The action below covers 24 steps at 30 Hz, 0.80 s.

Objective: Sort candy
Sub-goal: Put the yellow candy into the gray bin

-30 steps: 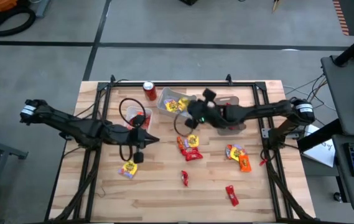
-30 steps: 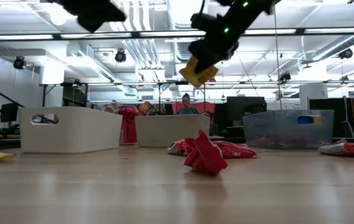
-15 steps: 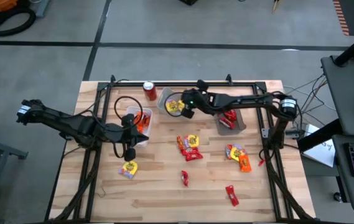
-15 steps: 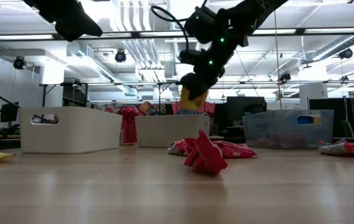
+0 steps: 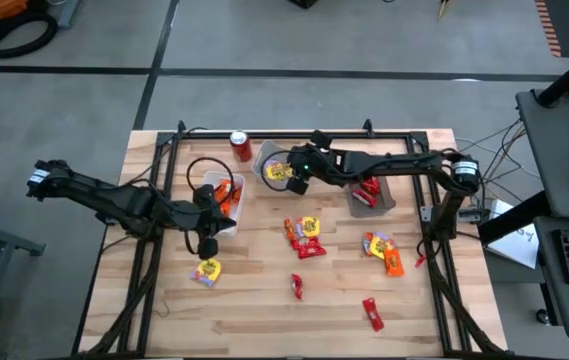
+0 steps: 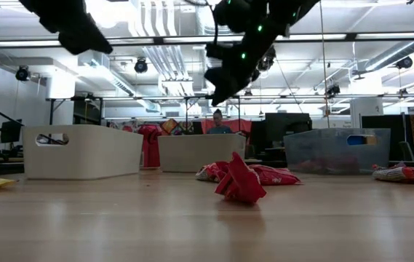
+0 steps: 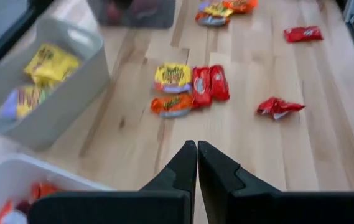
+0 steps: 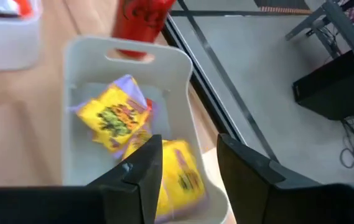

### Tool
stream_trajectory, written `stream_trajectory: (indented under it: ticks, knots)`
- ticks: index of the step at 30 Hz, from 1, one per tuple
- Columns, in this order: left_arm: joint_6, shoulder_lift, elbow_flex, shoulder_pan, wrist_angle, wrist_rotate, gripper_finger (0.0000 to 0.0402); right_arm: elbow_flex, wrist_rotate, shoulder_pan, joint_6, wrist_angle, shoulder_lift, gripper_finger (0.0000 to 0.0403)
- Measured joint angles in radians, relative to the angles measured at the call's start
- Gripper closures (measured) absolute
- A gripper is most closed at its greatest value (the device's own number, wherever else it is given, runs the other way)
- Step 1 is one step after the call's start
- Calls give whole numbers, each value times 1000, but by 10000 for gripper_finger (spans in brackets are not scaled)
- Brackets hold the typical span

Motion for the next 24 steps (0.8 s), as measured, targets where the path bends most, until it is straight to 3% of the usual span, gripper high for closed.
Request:
stream_trajectory:
  ticks: [5,13,24]
  knots:
    - [-92,0,0,-13,-80,11,402,9,-1,62,74,-94,-53,267]
    - [-239,59,0,-35,-129,244,402,9,0,188,200,-228,-111,275]
    - [-477,213,0,-78,-257,444,402,8,-3,338,353,-394,-120,272]
